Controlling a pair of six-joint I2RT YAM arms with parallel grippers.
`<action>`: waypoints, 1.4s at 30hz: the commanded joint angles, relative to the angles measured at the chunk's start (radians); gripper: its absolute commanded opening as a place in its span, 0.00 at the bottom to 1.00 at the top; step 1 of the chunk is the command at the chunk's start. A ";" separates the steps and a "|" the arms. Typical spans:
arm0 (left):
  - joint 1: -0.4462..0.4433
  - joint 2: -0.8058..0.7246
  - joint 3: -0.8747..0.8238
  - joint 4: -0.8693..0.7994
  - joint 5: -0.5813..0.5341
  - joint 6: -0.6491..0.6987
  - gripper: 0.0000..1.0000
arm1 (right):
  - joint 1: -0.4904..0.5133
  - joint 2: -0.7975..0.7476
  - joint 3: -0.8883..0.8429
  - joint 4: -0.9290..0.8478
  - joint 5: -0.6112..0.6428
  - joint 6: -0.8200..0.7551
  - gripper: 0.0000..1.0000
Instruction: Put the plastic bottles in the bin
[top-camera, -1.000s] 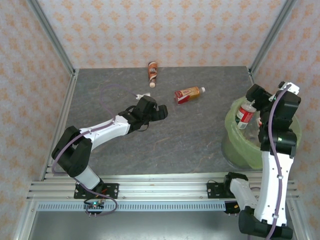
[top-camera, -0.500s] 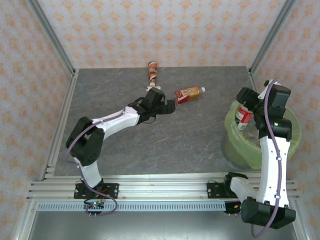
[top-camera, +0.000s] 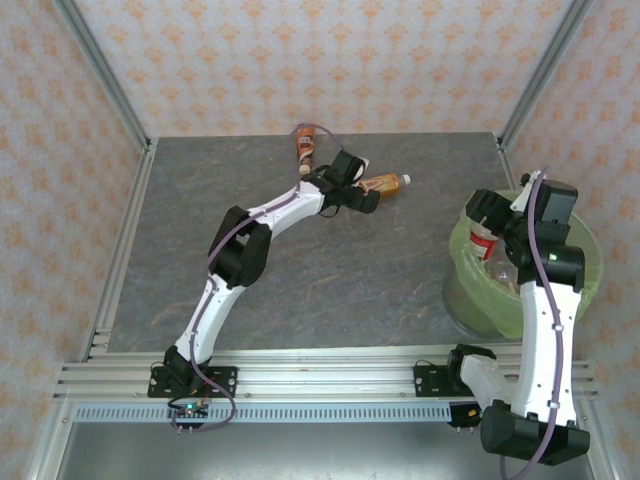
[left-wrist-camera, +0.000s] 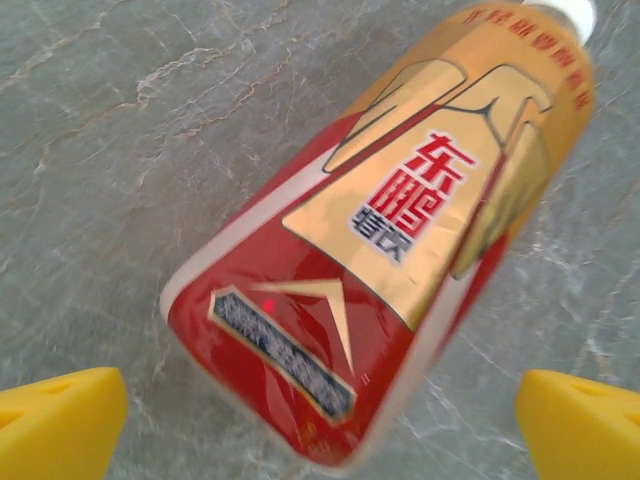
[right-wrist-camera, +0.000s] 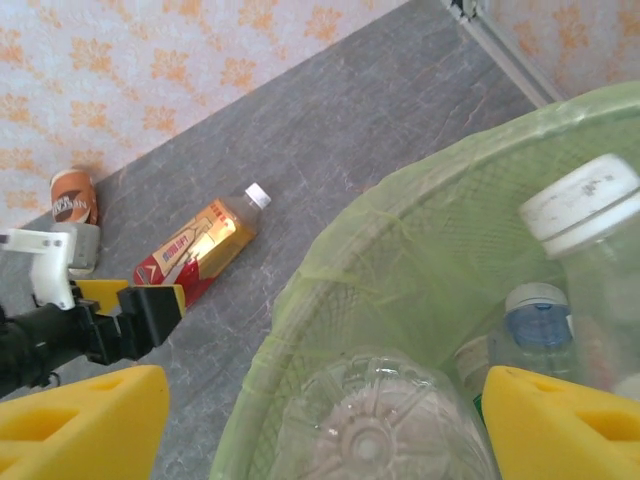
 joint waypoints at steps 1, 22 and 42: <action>0.019 0.084 0.169 -0.188 0.028 0.123 1.00 | 0.003 -0.040 0.058 0.005 0.031 0.044 0.84; 0.028 0.227 0.373 -0.206 0.290 0.222 0.83 | 0.004 -0.088 0.055 0.103 -0.137 0.148 0.88; 0.019 -0.301 -0.383 0.198 0.246 0.063 0.53 | 0.017 -0.100 -0.012 0.245 -0.407 0.304 0.99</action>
